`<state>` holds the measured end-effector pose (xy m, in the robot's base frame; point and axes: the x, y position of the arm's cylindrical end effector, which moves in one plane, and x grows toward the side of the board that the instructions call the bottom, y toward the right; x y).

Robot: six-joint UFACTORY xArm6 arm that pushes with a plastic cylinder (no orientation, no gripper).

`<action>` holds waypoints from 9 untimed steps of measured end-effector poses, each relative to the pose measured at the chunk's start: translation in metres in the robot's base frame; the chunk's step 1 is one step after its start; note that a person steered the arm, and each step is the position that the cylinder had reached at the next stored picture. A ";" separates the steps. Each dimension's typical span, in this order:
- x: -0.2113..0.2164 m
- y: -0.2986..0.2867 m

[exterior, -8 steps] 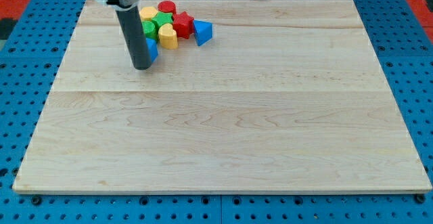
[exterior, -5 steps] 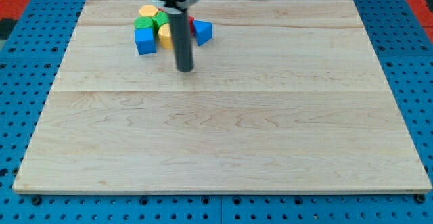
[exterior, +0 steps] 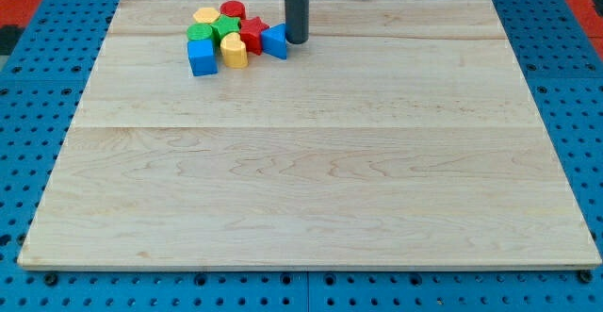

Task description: Adjust the blocks around the green star

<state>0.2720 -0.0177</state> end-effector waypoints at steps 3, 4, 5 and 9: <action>-0.016 -0.022; -0.019 -0.024; -0.025 -0.020; -0.048 -0.075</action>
<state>0.2238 -0.0932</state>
